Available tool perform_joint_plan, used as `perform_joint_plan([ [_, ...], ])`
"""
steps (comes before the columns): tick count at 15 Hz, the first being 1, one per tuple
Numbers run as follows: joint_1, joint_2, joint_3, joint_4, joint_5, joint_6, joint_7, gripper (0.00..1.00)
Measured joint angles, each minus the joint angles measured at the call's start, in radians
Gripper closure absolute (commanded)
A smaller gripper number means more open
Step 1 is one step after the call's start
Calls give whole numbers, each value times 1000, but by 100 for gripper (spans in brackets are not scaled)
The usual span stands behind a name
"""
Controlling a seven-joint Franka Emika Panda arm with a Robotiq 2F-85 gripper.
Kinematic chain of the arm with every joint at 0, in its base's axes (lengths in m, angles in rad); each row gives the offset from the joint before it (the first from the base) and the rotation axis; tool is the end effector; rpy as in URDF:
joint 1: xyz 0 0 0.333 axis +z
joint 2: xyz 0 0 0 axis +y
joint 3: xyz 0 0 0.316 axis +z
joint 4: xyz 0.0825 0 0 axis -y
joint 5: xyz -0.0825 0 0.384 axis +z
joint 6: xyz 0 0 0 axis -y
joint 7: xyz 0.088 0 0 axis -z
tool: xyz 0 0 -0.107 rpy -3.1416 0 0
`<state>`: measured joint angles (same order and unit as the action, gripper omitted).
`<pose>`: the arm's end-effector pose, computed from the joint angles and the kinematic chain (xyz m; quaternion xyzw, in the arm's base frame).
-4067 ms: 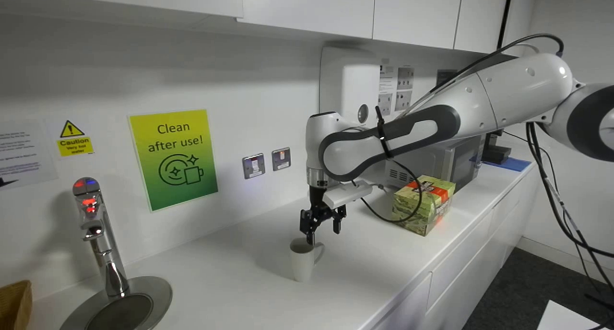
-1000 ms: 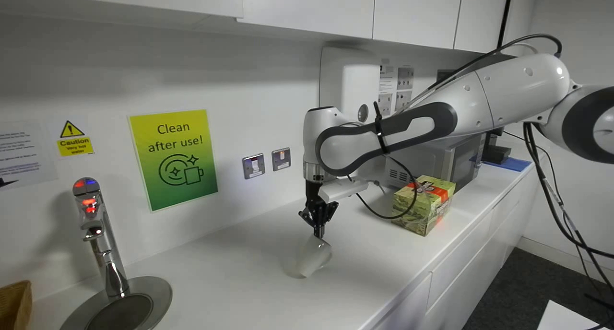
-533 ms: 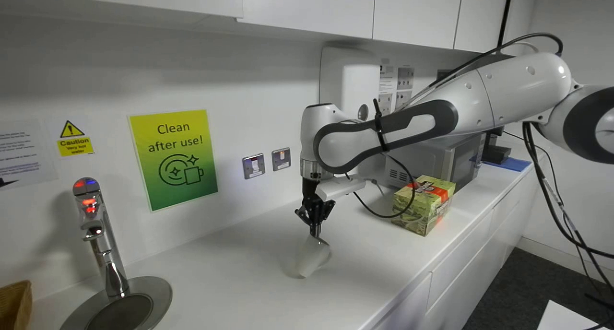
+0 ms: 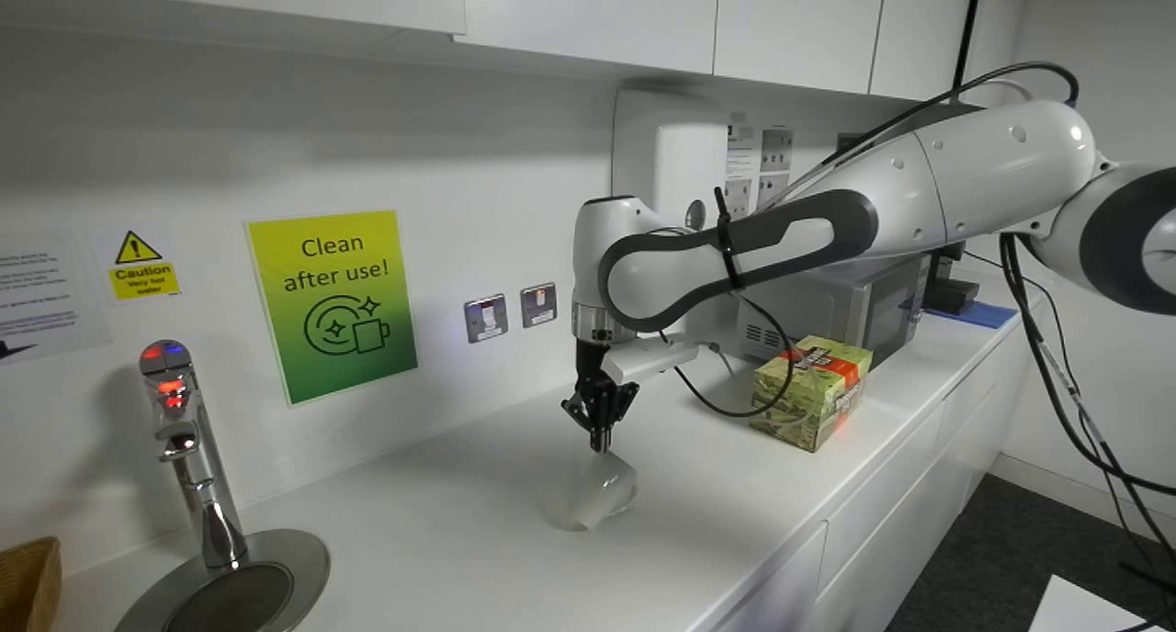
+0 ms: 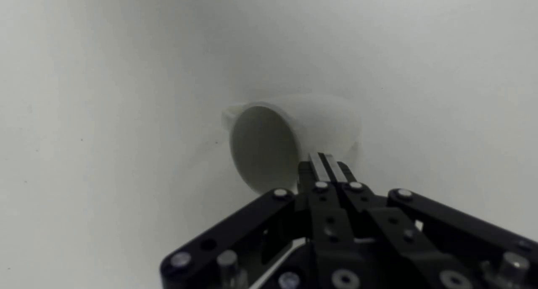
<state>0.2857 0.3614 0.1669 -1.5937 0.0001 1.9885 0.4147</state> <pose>0.6053 0.2801 0.4308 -0.9993 -0.0131 -0.0051 0.0346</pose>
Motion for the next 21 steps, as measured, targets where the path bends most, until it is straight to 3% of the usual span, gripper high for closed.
perform_joint_plan([
  [10, -4, 32, -8, 1, 54, 0, 0, 100],
  [11, -5, 34, -9, 2, 56, 0, 0, 82],
  [12, -5, 36, -10, 2, 56, 0, 0, 71],
  [21, 2, 32, -17, 26, 19, 1, 18, 7],
])
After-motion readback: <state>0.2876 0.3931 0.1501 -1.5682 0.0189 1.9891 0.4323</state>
